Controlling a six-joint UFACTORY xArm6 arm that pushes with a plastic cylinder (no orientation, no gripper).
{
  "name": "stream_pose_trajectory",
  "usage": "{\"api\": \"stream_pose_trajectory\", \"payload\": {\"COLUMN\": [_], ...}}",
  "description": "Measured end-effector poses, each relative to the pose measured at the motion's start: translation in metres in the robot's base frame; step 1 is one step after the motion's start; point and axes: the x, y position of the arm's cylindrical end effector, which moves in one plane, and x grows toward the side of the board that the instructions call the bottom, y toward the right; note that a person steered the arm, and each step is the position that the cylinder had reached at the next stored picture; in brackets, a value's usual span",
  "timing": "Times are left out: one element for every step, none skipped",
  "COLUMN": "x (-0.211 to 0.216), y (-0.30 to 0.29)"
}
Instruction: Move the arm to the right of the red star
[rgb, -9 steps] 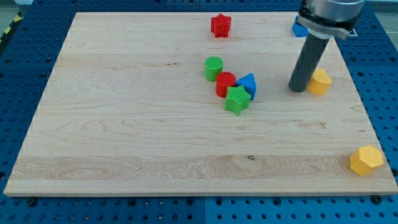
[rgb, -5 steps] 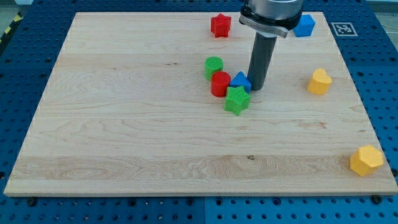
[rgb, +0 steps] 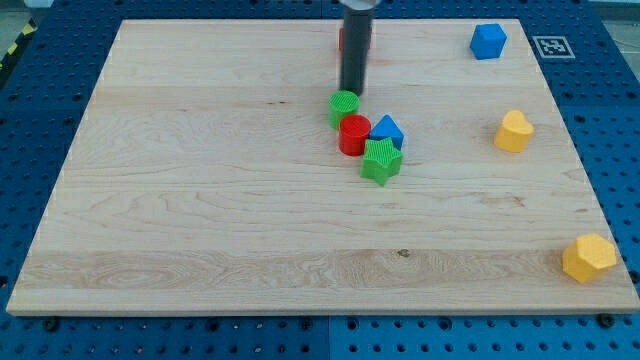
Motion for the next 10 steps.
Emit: {"api": "stream_pose_trajectory", "payload": {"x": [0.006,0.032,0.037,0.037,0.028,0.028,0.024,0.014,0.005,-0.001], "y": [-0.010,0.010,0.017,0.017,0.018,0.019,0.023,0.039,0.063,0.082]}}
